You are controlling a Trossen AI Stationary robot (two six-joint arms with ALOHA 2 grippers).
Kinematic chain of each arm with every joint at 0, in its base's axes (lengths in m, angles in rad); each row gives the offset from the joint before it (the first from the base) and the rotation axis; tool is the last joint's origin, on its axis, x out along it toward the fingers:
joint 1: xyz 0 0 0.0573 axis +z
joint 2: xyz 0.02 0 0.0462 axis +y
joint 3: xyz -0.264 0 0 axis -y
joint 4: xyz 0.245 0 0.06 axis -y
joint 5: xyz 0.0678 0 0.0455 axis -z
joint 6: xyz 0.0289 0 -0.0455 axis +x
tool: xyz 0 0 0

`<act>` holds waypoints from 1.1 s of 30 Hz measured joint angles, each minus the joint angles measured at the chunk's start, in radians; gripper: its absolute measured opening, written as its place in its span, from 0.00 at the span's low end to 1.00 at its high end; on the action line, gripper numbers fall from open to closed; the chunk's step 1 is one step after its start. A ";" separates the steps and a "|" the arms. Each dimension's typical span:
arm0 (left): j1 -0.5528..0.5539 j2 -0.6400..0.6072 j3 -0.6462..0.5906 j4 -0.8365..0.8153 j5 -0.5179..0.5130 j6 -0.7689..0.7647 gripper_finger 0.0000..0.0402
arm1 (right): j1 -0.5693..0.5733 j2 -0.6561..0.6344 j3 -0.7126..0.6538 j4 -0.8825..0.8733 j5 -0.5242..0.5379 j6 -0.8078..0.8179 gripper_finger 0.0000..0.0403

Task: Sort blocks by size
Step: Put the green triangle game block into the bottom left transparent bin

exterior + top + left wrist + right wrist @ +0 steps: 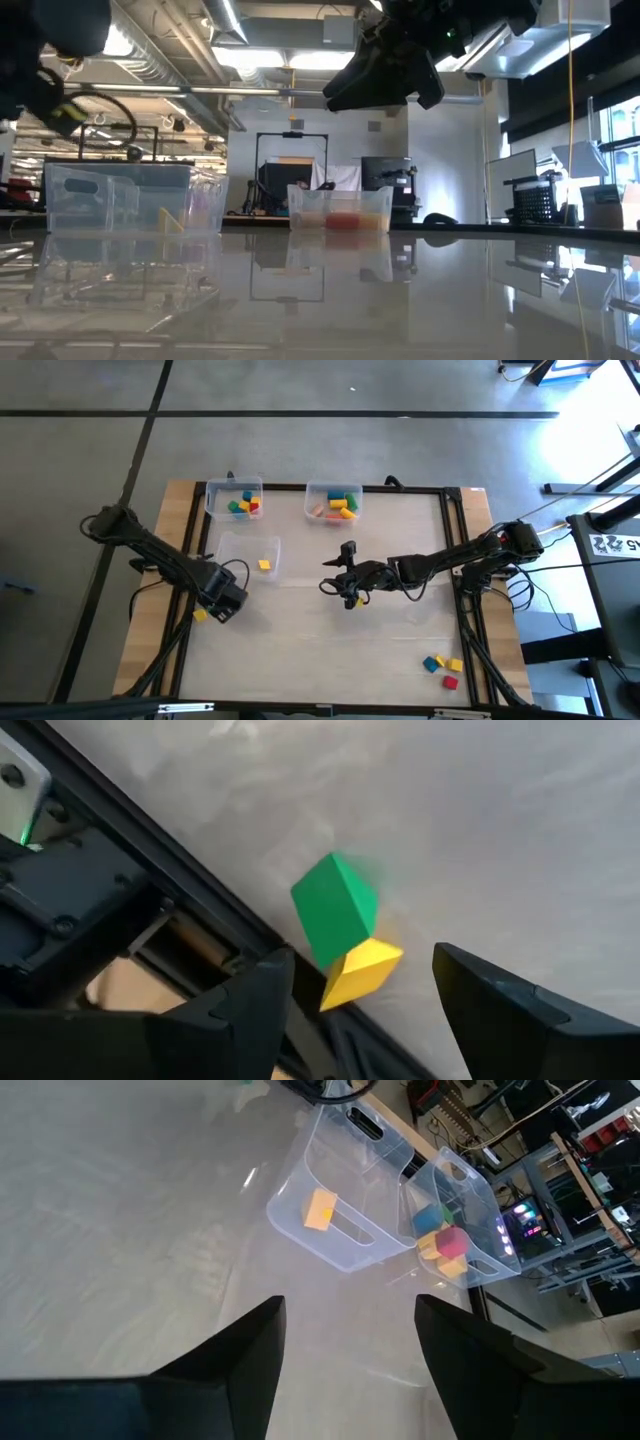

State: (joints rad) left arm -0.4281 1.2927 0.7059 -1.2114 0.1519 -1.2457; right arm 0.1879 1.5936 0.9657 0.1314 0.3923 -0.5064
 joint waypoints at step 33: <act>-0.059 0.203 0.111 0.172 -0.044 0.257 0.59 | 0.000 0.000 0.000 0.002 0.000 0.000 0.56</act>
State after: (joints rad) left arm -0.4871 1.4959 0.8170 -1.0391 0.1081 -0.9889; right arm 0.1883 1.5936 0.9653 0.1333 0.3921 -0.5064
